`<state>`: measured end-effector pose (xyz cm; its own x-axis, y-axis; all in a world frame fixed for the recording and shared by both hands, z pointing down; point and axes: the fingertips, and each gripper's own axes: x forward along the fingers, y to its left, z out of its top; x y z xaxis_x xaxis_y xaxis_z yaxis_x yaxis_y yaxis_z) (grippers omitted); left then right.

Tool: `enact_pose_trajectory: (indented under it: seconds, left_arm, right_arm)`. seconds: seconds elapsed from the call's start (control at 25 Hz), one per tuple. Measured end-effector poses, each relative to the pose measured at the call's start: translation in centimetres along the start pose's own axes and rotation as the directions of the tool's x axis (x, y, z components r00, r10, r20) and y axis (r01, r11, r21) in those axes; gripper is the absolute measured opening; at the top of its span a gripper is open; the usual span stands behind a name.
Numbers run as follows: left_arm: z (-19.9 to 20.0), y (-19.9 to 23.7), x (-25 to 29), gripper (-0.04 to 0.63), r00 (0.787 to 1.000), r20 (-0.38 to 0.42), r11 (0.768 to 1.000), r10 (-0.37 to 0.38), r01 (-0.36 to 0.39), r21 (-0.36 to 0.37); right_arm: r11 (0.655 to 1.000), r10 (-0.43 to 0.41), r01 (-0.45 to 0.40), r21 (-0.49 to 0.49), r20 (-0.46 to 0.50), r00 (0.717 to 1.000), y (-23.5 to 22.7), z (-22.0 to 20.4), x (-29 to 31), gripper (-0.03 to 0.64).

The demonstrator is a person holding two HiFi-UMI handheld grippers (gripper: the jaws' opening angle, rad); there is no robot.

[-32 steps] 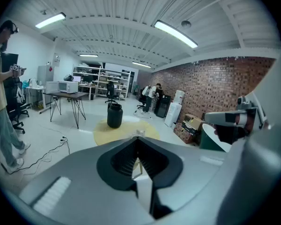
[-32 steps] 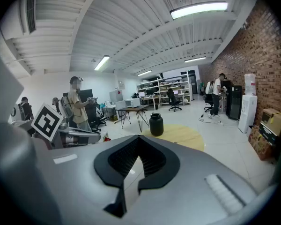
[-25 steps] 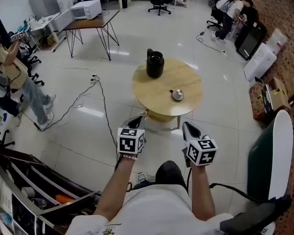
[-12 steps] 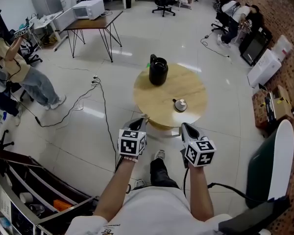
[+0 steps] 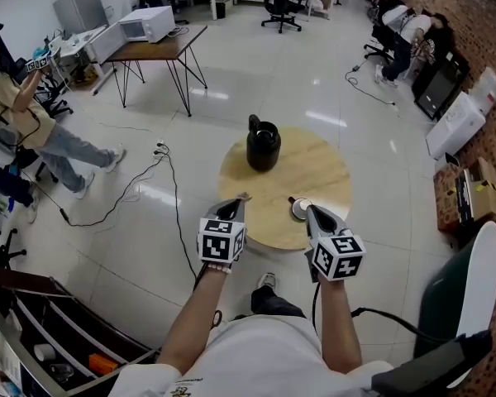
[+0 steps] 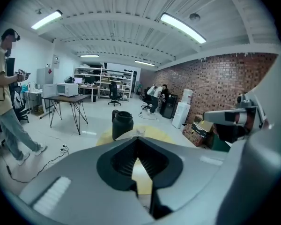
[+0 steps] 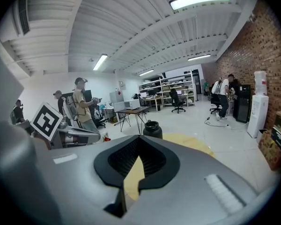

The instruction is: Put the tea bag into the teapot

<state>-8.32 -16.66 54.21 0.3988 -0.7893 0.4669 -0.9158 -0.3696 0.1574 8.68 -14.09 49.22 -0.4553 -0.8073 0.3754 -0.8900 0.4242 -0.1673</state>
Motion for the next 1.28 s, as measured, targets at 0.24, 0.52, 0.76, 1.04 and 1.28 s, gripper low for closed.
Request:
enact_pose_trajectory:
  seconds: [0.24,0.52,0.76,1.04,1.28]
  left_arm:
    - [3.1,0.0,4.3,0.012,1.000,0.003,1.000,0.019,-0.020,0.005]
    - [5.0,1.2,6.1,0.012,0.999,0.003,0.998,0.055,-0.055,0.006]
    - [6.5,3.0,7.9,0.012,0.999,0.015,0.999,0.046,-0.047,0.007]
    - [10.6,5.2,11.6,0.012,0.999,0.033,0.999,-0.001,0.000,0.041]
    - [15.9,6.1,14.1,0.012,0.997,0.073,0.994,-0.037,0.030,0.103]
  right_arm:
    - [1.000,0.017,-0.017,0.008,0.002,1.000,-4.1,2.3,3.2,0.000]
    - [0.998,0.059,-0.058,0.012,-0.036,0.998,-5.6,2.9,6.8,0.002]
    - [0.997,0.076,-0.076,0.007,-0.070,0.995,-5.0,2.8,9.9,0.002]
    - [0.999,0.039,-0.039,0.008,-0.054,0.998,-5.9,5.3,13.0,0.002]
    - [1.000,0.017,-0.017,0.012,-0.017,1.000,-6.3,8.0,14.9,0.002]
